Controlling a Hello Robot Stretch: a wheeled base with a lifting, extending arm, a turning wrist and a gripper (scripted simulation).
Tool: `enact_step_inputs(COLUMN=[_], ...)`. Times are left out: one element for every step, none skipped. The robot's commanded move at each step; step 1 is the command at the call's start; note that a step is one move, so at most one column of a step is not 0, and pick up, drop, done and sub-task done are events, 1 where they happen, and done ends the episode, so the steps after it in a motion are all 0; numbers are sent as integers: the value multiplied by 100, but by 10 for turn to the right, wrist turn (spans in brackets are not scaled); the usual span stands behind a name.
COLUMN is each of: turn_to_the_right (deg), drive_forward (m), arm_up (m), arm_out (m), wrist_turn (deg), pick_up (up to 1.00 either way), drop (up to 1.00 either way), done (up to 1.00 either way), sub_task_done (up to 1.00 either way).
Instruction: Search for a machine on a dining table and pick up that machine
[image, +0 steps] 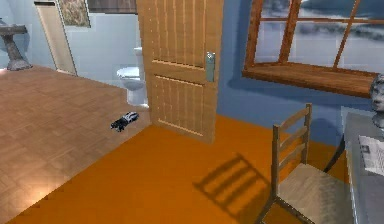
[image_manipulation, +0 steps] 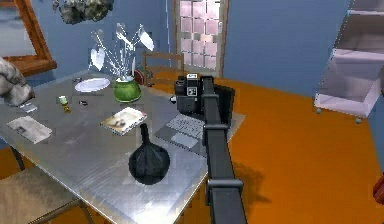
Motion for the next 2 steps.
enact_step_inputs(turn_to_the_right=[0,0], drive_forward=[0,0], arm_up=[0,-30], arm_out=[0,0], wrist_turn=[390,0], pick_up=[0,0], drop=[0,0], done=[0,0], sub_task_done=[0,0])
